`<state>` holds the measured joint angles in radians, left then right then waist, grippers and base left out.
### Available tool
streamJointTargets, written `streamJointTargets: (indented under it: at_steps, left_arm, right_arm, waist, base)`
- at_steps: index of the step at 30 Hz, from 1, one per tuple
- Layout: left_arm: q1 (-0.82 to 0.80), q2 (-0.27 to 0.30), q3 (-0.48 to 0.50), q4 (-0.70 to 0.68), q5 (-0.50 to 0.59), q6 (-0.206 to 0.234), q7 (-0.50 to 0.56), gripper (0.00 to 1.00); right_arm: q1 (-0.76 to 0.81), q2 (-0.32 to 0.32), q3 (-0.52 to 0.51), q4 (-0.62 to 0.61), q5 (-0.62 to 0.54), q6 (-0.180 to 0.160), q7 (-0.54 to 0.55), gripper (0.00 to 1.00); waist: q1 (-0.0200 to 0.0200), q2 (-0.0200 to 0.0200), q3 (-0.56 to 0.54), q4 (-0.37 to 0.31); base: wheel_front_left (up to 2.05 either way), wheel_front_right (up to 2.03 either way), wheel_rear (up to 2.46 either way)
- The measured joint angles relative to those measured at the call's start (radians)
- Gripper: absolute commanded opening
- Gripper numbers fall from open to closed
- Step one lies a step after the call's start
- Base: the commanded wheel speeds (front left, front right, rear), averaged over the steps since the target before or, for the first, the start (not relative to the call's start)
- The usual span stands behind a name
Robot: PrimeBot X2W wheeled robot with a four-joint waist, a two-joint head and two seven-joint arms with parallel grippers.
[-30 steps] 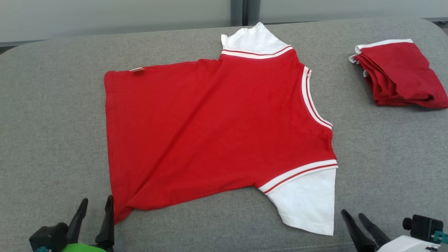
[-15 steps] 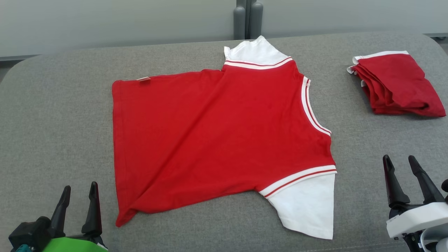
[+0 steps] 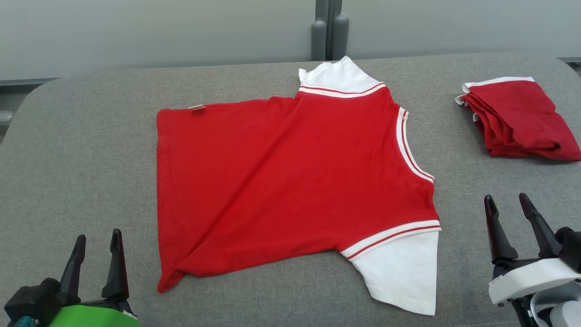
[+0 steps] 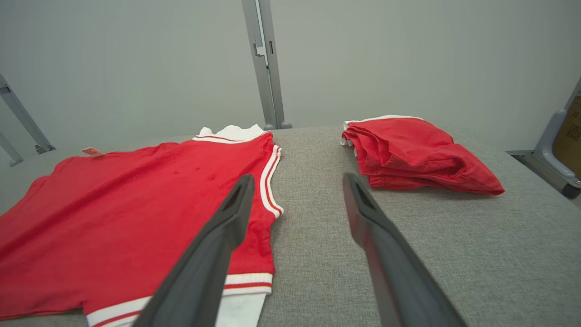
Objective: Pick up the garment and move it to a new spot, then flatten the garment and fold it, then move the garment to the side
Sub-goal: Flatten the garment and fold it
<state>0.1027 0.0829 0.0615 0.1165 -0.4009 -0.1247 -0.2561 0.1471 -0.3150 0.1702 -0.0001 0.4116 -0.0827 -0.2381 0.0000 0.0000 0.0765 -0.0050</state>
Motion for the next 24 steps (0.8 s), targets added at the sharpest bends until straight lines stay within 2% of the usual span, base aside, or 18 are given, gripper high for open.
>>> streamJointTargets:
  at_steps: [15, 24]
  left_arm:
    - [0.045, -0.007, -0.004, 0.0, 0.001, 0.0, 0.0, 1.0]
    - [0.045, -0.006, -0.091, -0.002, 0.004, 0.0, 0.0, 1.0]
  right_arm:
    - [0.006, 0.029, 0.031, 0.044, -0.045, -0.011, -0.005, 1.0]
    - [0.005, 0.02, -0.006, 0.067, -0.079, -0.021, -0.01, 1.0]
  waist:
    - [0.0, 0.0, -0.05, 0.004]
    - [0.0, 0.0, -0.056, -0.001]
  base:
    - [0.0, 0.0, 0.0]
    - [0.0, 0.0, 0.0]
